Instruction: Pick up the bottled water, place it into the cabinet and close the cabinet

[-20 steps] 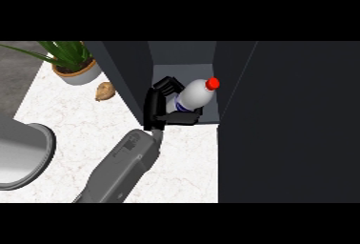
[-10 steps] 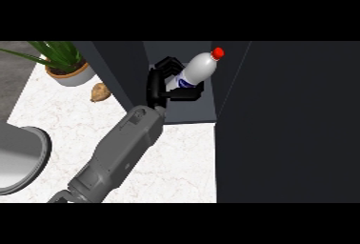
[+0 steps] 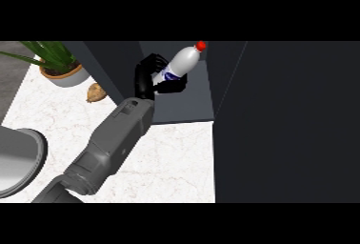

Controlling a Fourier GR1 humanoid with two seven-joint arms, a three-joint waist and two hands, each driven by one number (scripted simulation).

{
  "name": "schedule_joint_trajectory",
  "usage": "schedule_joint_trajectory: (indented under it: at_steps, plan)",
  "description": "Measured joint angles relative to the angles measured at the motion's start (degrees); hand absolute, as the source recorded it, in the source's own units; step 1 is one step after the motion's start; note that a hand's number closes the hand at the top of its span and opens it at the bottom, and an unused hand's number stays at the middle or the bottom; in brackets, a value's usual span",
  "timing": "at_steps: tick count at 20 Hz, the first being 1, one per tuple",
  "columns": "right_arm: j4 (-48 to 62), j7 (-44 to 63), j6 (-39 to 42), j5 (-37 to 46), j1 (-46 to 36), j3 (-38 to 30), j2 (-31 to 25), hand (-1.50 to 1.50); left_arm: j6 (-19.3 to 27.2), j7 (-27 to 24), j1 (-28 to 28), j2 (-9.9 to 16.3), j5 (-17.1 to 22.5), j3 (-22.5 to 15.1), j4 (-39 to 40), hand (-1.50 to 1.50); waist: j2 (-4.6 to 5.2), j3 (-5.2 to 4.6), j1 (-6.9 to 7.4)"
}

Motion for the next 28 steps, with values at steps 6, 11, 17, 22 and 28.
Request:
schedule_joint_trajectory:
  at_steps: [6,11,17,22,28]
  plan:
    - [0.68,-1.14,1.52,-1.33,-0.18,-1.55,-0.52,-1.5,0.89,-2.6,-2.96,0.85,-0.07,2.57,5.64,-1.5,0.24,0.0,-0.81]
    - [0.88,-2.0,2.72,-1.88,0.17,-1.98,-0.79,-1.5,2.98,-4.89,-4.61,0.89,-1.96,2.08,9.42,-1.5,0.46,-0.05,-1.45]
    - [1.26,-2.28,3.97,-2.8,0.62,-2.52,-1.29,-1.5,4.19,-5.84,-6.75,1.1,-2.98,2.16,12.02,-1.5,0.62,-0.07,-1.72]
    - [1.42,-2.05,4.58,-3.17,0.46,-1.87,-1.44,-1.5,0.19,-7.5,-8.43,1.29,-2.69,3.06,11.06,-1.5,0.61,-0.07,-1.57]
    - [1.36,-2.41,5.4,-3.5,1.66,-1.38,-1.3,-1.5,-6.81,-12.33,-9.1,1.26,-0.45,6.18,7.54,-1.5,0.12,-0.06,-0.72]
